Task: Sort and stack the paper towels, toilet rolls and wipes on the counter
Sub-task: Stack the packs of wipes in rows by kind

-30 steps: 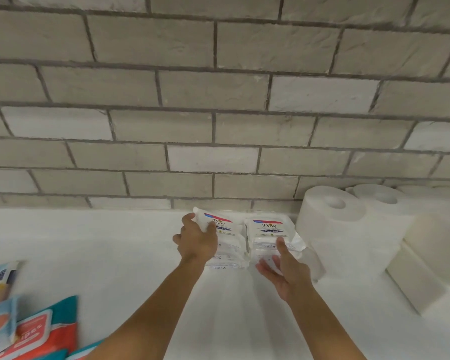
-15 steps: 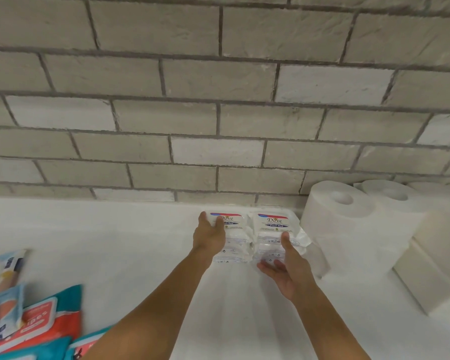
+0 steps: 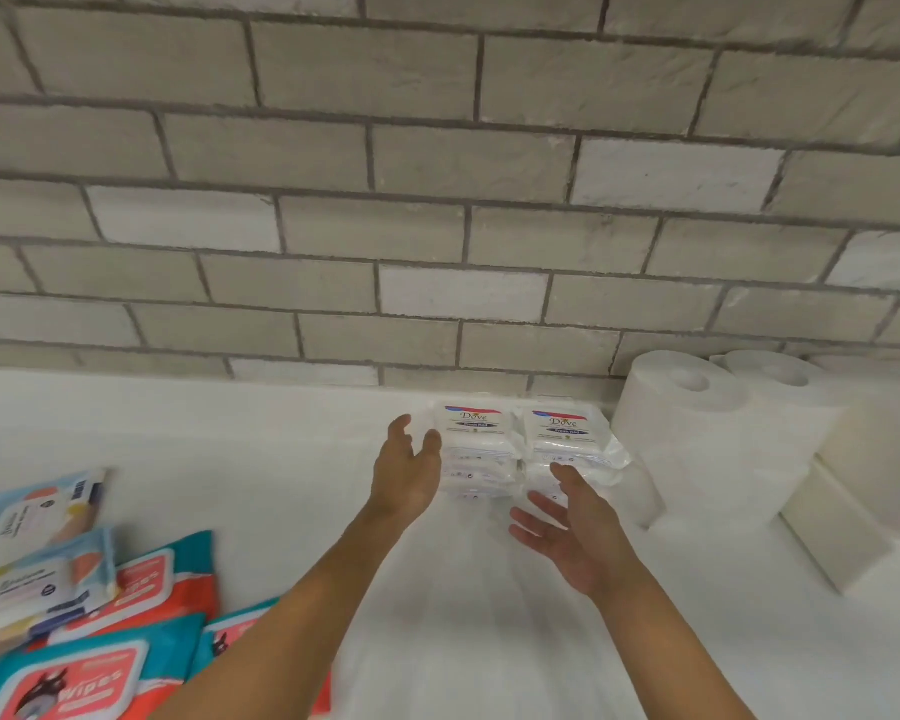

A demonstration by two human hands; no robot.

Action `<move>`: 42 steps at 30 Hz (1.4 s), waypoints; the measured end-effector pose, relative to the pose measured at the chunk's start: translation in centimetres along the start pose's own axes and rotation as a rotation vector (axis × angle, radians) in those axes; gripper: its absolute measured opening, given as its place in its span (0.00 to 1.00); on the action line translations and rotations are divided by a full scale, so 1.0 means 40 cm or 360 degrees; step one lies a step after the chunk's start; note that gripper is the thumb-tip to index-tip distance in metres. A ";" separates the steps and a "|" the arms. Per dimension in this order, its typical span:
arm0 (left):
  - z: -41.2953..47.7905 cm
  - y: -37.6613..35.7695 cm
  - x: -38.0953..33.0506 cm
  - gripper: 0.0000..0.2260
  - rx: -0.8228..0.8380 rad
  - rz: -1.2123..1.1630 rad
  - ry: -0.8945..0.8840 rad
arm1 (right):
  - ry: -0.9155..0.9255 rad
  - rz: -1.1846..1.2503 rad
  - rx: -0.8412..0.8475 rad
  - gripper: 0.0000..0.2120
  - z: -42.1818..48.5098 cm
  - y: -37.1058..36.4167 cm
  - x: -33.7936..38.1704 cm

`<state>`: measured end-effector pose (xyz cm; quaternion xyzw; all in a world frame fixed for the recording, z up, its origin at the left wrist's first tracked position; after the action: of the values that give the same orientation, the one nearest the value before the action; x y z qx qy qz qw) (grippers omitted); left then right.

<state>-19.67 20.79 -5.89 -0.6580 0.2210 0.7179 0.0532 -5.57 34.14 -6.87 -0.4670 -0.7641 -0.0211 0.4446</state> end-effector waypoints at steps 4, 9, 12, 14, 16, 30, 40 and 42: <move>-0.093 0.080 -0.014 0.20 0.0014 0.0065 -0.0282 | 0.0051 -0.0235 0.0115 0.08 -0.074 -0.061 -0.036; -0.197 0.227 -0.011 0.13 -0.0019 0.0151 -0.0397 | 0.0144 -0.0566 0.0185 0.09 -0.165 -0.165 -0.115; -0.251 0.328 0.009 0.09 -0.0094 0.0133 -0.0415 | 0.0215 -0.0802 0.0180 0.07 -0.211 -0.233 -0.176; -0.287 0.392 0.026 0.08 -0.0134 0.0159 -0.0421 | 0.0234 -0.0932 0.0168 0.05 -0.237 -0.274 -0.220; -0.324 0.453 0.043 0.08 -0.0174 0.0177 -0.0425 | 0.0245 -0.1020 0.0162 0.05 -0.258 -0.306 -0.267; -0.436 0.747 0.229 0.17 -0.0147 0.0746 -0.0074 | 0.0104 -0.1332 0.0188 0.10 -0.265 -0.467 -0.570; -0.465 0.770 0.280 0.25 -0.0051 0.0858 0.0048 | -0.0158 -0.0960 0.0067 0.22 -0.258 -0.518 -0.632; -0.470 0.772 0.282 0.24 -0.0051 0.0833 0.0004 | -0.0209 -0.0865 0.0090 0.23 -0.259 -0.530 -0.642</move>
<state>-15.17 -16.60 -9.87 -0.5800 0.3724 0.7098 -0.1450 -9.93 -0.27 -10.47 -0.2328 -0.8888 -0.0878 0.3850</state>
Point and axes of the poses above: each hand's wrist, its own z-axis towards the middle knuckle, its own y-axis out of the back of the hand, x = y × z, the point moved 3 cm from there along z, towards the middle knuckle, and after that the axes turned 11 degrees about -y, right-handed, at the moved point
